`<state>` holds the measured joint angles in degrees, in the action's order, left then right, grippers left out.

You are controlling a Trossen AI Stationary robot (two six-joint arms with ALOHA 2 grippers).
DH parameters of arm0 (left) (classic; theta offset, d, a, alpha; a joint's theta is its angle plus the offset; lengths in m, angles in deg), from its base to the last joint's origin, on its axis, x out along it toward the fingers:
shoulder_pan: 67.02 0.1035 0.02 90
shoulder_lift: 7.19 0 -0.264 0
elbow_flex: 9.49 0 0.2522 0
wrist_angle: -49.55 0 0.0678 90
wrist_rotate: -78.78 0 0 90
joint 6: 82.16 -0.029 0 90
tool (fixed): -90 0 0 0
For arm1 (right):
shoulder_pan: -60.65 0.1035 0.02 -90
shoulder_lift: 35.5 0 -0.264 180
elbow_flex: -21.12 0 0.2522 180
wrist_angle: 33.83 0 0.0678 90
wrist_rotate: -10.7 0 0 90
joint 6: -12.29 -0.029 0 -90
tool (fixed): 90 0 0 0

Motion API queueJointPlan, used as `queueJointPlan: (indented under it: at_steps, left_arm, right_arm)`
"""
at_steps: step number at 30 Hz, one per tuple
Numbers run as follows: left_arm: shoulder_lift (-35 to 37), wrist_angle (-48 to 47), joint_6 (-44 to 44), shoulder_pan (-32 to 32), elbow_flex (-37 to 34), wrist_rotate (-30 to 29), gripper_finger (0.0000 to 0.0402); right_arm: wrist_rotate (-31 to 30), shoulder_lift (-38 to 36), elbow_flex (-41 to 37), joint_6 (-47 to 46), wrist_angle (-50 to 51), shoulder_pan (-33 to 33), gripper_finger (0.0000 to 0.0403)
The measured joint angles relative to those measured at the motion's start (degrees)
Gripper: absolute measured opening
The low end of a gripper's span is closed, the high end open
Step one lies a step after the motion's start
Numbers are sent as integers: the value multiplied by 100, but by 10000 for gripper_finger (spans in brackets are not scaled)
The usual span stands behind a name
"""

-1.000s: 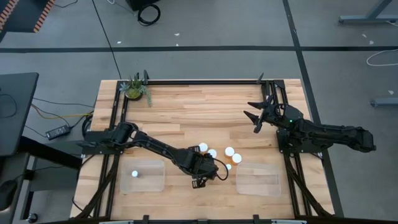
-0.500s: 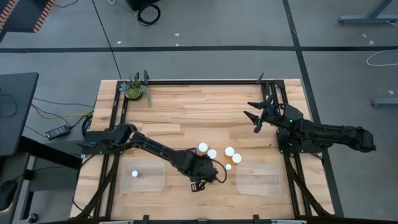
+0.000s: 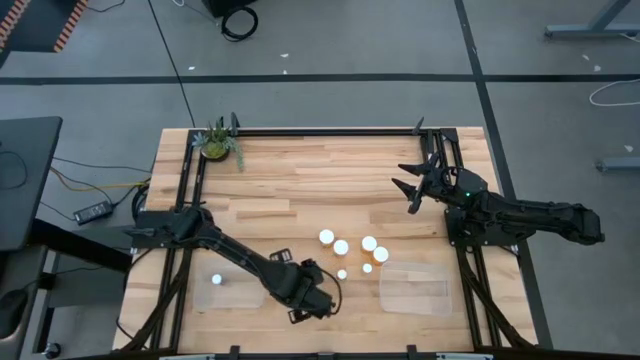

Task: Pick and place medicine bottles into bin by pill shape (circle, oval)
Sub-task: Put the left small yellow pill bottle into the left transparent bin

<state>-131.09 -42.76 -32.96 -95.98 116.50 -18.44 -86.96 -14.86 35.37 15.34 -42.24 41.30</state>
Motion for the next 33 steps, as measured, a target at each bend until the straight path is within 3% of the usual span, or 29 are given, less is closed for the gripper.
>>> queueJointPlan:
  at_steps: [10, 16, 23, 33]
  left_arm:
    - [473, -678, 847, -262, 2, -290, 132]
    - [756, -1133, 1481, -533, 0, -788, 128]
    - [940, -1151, 2017, -860, 0, -1234, 139]
    - [936, -1149, 2255, -1054, -13, -1340, 135]
  right_arm:
    - [0, 0, 0, 0, -2, 0, 239]
    - [0, 0, 0, 0, -2, -2, 239]
    - [1, -1, 0, 0, -1, -2, 239]
    - [1, 0, 0, 0, -2, -1, 239]
